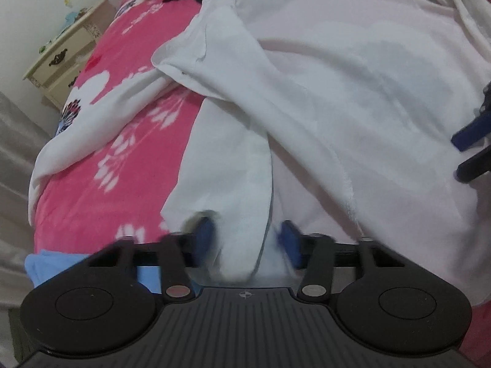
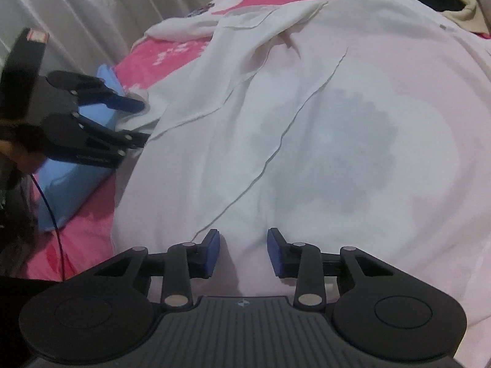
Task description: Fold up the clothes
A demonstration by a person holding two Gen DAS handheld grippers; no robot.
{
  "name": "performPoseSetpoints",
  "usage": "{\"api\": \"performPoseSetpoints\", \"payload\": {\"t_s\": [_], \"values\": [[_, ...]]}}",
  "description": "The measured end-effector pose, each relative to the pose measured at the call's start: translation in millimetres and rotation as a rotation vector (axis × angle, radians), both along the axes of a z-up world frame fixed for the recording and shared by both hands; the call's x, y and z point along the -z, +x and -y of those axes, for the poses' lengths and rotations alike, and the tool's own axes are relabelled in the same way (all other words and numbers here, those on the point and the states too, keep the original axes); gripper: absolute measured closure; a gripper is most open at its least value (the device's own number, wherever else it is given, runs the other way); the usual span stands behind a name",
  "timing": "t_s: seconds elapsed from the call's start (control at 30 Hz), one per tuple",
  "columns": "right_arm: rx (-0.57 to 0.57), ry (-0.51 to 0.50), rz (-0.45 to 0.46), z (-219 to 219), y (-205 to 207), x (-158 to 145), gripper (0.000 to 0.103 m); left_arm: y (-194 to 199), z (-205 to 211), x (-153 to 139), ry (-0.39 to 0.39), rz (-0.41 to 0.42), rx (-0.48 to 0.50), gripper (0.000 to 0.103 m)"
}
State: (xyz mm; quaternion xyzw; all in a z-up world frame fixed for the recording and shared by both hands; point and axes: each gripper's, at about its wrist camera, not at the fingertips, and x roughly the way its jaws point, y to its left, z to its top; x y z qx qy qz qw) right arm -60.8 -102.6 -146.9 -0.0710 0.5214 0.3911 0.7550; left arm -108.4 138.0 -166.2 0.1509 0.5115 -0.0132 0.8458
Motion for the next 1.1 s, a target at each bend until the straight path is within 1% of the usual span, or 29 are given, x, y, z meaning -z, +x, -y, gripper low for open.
{"api": "performPoseSetpoints", "payload": {"t_s": [0.03,0.1,0.2,0.27,0.33,0.43,0.47,0.53,0.6,0.67,0.73,0.8,0.9,1.0,1.03,1.1], "values": [[0.009,0.007,-0.006,1,1,2,0.071,-1,-2,-3,-0.02,0.001,-0.016,0.078],[0.027,0.024,-0.018,2,2,7,0.072,-3,-7,-10,-0.045,0.006,-0.046,0.09],[0.038,0.035,-0.022,5,1,7,0.072,-11,-15,-26,-0.069,0.025,-0.093,0.093],[0.036,0.033,-0.016,3,0,8,0.072,-17,-23,-39,-0.088,0.041,-0.137,0.094],[0.032,0.029,-0.009,0,-1,10,0.072,-23,-39,-53,-0.137,0.045,-0.199,0.097],[0.031,0.031,-0.01,-1,-1,11,0.072,-31,-70,-73,-0.268,0.057,-0.328,0.097],[0.033,0.033,-0.013,-1,-1,12,0.072,-33,-80,-79,-0.318,0.068,-0.369,0.1],[0.041,0.041,-0.026,1,1,13,0.072,-38,-96,-93,-0.416,0.102,-0.434,0.103],[0.051,0.05,-0.041,2,3,14,0.072,-43,-106,-113,-0.554,0.166,-0.458,0.103],[0.064,0.062,-0.056,4,5,14,0.072,-48,-105,-132,-0.664,0.232,-0.436,0.103],[0.076,0.072,-0.066,6,6,15,0.072,-47,-96,-148,-0.73,0.268,-0.391,0.103],[0.088,0.082,-0.076,7,7,16,0.072,-41,-81,-156,-0.785,0.276,-0.323,0.103],[0.112,0.103,-0.102,10,11,17,0.072,-25,-47,-156,-0.847,0.271,-0.168,0.103],[0.177,0.153,-0.159,22,18,19,0.072,-6,4,-140,-0.838,0.188,0.024,0.103],[0.205,0.171,-0.177,27,21,19,0.071,-1,17,-131,-0.832,0.157,0.068,0.103],[0.268,0.199,-0.193,41,26,19,0.071,8,44,-104,-0.829,0.079,0.136,0.103]]}}
